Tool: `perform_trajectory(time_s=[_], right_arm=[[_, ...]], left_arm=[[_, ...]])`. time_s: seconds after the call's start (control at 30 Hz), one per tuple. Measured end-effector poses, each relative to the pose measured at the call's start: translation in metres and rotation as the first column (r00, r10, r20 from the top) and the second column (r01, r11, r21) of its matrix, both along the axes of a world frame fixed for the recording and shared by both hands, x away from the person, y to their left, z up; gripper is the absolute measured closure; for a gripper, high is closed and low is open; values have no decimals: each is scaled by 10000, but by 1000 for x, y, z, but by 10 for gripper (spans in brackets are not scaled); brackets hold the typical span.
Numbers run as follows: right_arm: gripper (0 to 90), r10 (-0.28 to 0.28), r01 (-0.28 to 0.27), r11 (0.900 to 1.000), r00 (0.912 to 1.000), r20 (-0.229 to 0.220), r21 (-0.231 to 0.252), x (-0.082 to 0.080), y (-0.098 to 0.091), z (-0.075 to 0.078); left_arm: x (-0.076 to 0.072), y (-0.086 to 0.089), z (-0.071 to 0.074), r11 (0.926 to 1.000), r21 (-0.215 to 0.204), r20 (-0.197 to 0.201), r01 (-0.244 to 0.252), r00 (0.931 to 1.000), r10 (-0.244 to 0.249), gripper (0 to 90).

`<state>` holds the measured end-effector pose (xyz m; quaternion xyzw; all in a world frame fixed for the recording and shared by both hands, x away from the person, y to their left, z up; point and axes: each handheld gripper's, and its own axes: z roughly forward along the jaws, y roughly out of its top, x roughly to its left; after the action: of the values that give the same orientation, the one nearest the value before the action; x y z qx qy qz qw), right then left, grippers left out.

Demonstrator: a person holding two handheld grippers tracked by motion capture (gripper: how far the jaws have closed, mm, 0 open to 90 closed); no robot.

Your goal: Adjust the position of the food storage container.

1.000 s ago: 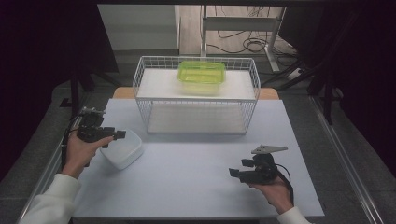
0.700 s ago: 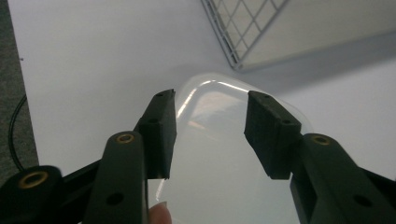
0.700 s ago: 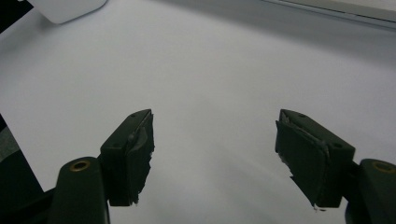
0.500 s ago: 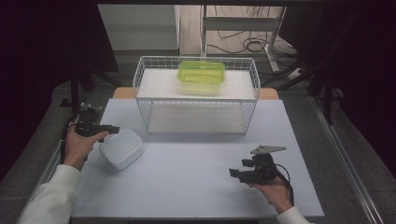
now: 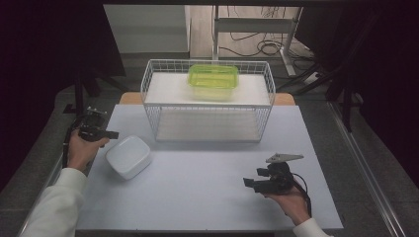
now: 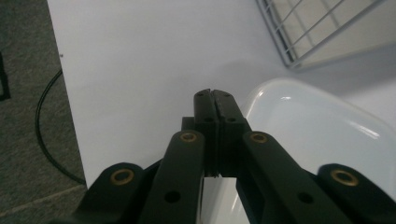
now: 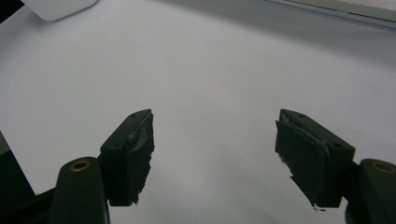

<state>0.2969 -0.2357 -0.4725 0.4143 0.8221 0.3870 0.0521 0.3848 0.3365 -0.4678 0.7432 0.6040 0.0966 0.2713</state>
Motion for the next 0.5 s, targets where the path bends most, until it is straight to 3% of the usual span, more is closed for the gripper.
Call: perform_trajectory(time_s=[0.17,0.5], right_arm=[[277,74,-74,9999,10000,30,-82,0,0,-1],[276,46,-46,9999,10000,-69,90,0,0,0]], left_arm=[[2,-5,-6,9992,313,-283,256,9993,-248,899],[2,-21,-11,9981,106,-408,611,9973,-606,900]])
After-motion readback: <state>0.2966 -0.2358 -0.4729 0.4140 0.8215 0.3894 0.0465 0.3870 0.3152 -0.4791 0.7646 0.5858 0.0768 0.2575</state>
